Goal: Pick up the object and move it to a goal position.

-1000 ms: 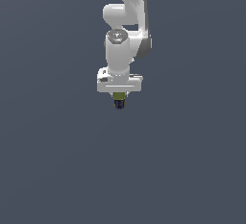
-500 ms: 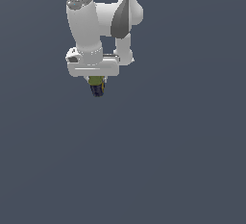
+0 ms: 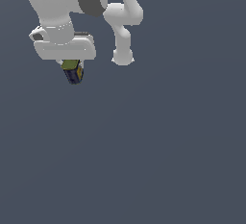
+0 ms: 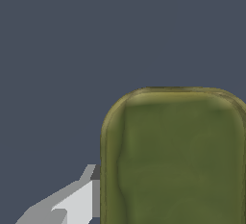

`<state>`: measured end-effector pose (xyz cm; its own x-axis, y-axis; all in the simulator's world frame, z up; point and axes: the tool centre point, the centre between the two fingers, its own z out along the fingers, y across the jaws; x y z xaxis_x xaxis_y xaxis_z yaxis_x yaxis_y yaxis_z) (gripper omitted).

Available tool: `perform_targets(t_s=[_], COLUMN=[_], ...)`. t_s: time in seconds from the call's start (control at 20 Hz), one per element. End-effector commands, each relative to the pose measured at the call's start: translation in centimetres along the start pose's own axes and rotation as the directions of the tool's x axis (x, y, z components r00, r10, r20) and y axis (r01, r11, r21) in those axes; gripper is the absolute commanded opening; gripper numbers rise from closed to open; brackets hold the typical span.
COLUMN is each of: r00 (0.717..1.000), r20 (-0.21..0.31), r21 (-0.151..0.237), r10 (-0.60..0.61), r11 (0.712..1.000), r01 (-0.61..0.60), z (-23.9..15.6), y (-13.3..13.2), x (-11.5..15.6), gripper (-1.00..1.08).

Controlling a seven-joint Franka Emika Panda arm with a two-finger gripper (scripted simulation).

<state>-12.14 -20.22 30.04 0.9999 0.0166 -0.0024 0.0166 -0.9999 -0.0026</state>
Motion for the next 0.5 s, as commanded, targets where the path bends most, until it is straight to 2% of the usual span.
perform_targets(t_s=[0.0, 0.2, 0.45], r00=[1.0, 1.0, 1.0], r20=[-0.002, -0.002, -0.002], r21=[-0.002, -0.002, -0.002], r10=[-0.002, -0.002, -0.002], r11=[1.0, 1.0, 1.0], r01=[0.002, 0.002, 0.002], z=[-1.4, -2.7, -3.2], y=[1.5, 2.9, 3.6], x=[0.0, 0.0, 0.1], gripper=[-1.0, -1.0, -1.0])
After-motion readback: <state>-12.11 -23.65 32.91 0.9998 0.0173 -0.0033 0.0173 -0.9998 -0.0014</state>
